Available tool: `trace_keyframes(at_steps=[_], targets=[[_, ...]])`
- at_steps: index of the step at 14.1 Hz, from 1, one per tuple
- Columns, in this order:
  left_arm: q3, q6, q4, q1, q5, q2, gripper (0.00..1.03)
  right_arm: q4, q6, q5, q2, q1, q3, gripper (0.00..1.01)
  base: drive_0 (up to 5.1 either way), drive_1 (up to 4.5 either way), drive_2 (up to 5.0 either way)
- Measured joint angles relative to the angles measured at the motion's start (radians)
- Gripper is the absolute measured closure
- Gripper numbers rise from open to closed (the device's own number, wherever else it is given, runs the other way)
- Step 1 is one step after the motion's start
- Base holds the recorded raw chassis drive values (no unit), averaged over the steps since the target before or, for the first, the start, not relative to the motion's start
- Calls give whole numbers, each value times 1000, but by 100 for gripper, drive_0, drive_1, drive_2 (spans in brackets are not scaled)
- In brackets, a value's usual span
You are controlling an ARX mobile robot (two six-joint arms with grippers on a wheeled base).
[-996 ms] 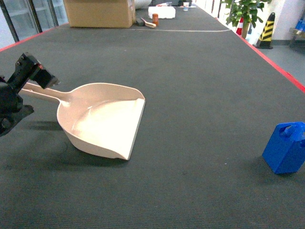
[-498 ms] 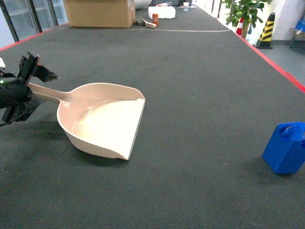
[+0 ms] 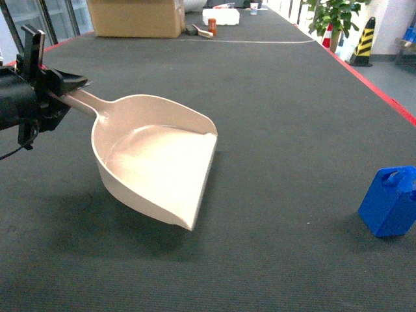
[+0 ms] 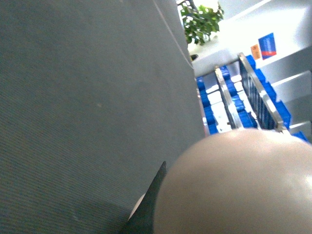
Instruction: Place part in tray to right shelf
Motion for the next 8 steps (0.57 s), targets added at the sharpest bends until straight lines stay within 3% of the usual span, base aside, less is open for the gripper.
trace_keyframes(at_steps=[4, 7, 8], targets=[[-280, -115, 199, -146, -19, -211, 87, 0, 0, 0, 0, 0, 0, 3, 0, 0, 0], [-373, -188, 251, -230, -59, -230, 88, 0, 0, 0, 0, 0, 0, 3, 0, 0, 0], [-381, -234, 256, -254, -69, -229, 88, 0, 0, 0, 0, 0, 0, 3, 0, 0, 0]])
